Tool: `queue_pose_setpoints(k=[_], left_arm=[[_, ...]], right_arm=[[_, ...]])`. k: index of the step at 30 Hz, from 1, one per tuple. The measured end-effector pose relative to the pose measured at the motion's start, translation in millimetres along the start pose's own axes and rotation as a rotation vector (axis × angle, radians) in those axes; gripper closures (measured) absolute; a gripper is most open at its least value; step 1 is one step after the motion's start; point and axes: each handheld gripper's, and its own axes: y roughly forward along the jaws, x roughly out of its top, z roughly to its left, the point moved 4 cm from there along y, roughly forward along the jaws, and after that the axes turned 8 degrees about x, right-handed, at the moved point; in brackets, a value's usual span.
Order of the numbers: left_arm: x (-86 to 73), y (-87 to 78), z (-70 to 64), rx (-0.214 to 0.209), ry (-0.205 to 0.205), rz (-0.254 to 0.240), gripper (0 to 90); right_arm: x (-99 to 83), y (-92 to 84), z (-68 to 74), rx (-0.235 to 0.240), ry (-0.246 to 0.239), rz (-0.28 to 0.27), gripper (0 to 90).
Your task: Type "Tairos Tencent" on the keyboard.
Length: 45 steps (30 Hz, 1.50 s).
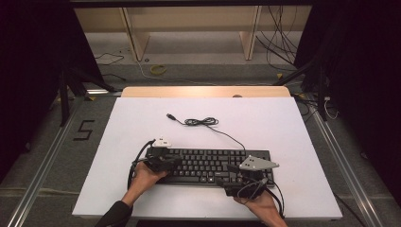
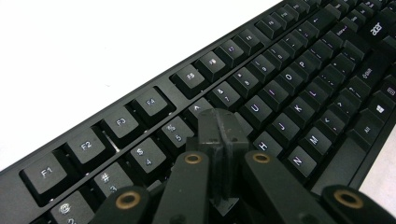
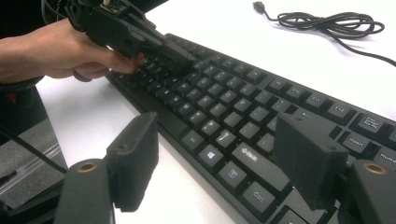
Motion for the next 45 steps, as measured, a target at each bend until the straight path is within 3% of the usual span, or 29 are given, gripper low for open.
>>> queue_pose_setpoints(k=[7,21,27,34,38,45], left_arm=[[2.9,-5.6,-0.8,0.000,-0.002,-0.014,86.8],[7.0,-18.9,2.3,-0.038,-0.050,-0.062,79.5],[6.7,-24.1,2.5,-0.067,-0.067,-0.084,71.2],[4.2,-34.2,3.2,-0.106,-0.099,-0.127,53.5],[1.2,-41.7,3.2,-0.134,-0.112,-0.166,44.8],[-7.7,-57.0,-1.6,-0.146,-0.108,-0.243,36.4]], right_arm=[[-0.6,0.0,-0.9,-0.001,0.001,0.001,32.2],[-0.5,-1.4,-2.6,-0.006,0.005,-0.003,32.2],[-0.4,-2.5,-3.9,-0.010,0.006,-0.006,32.2],[-0.4,-6.0,-6.0,-0.013,0.004,-0.016,32.2],[-1.7,-9.9,-8.3,-0.018,0.009,-0.025,32.3],[-3.7,-16.8,-10.4,-0.029,0.009,-0.039,32.3]])
